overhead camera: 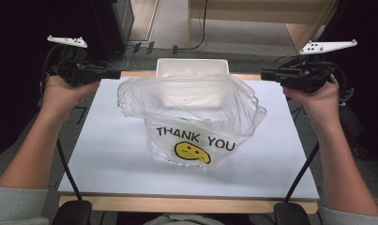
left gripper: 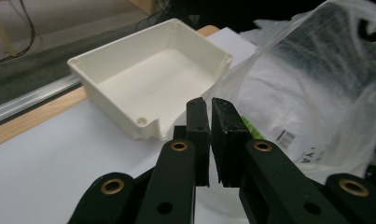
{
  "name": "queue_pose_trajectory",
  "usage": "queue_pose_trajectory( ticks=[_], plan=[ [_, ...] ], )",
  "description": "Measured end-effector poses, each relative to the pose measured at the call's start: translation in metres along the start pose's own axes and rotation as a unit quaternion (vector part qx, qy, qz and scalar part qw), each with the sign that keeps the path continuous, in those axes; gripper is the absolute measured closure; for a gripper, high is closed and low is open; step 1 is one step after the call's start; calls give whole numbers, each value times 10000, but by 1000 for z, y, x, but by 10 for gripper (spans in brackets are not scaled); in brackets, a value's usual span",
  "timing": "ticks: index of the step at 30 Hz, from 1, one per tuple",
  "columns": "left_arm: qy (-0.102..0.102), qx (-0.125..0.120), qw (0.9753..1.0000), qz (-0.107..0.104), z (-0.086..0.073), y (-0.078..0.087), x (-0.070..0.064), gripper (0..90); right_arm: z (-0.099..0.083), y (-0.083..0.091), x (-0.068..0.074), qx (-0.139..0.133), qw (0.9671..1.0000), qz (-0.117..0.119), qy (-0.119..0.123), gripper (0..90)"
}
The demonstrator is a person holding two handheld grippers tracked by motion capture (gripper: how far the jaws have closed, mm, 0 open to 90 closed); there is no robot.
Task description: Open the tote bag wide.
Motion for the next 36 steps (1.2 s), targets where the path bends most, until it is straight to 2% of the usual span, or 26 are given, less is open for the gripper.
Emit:
queue_pose_trajectory(
  ticks=[2,4,6,10,12,16,18,21,25,30,36],
  plan=[
    [-19,39,9999,-105,8,-1,-9,885,8,-1,4,30,10000,29,61,852],
    [-169,99,9997,-132,14,-3,-18,894,19,-4,14,78,9998,110,111,856],
    [-242,138,9994,-195,21,-7,-26,895,22,-5,16,96,9998,127,135,857],
    [-483,260,9980,-328,39,-19,-45,894,36,-17,31,172,9992,260,253,883],
    [-530,267,9972,-455,48,-26,-53,894,42,-24,39,202,9988,321,303,892],
    [-656,390,9955,-555,59,-42,-67,893,54,-37,55,236,9979,453,403,900],
    [-653,429,9949,-632,63,-52,-72,891,60,-48,66,272,9969,587,453,900],
    [-689,511,9935,-752,64,-68,-81,890,62,-58,73,320,9962,680,448,900],
    [-727,620,9920,-820,62,-85,-86,887,64,-73,82,400,9955,733,452,900],
    [-568,618,9924,-904,55,-102,-82,888,59,-96,90,588,9943,780,423,900],
    [-507,854,9922,-749,39,-121,-75,882,43,-116,88,722,9936,792,367,900]
  ],
)
Point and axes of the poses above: each handheld gripper's, and its own axes: y roughly backward along the jaws, z roughly out of its top, x roughly to its left, the point moved 3 cm from there along -y, roughly forward along the jaws, and after that the axes turned 5 degrees about -x, right-handed, at the moved point
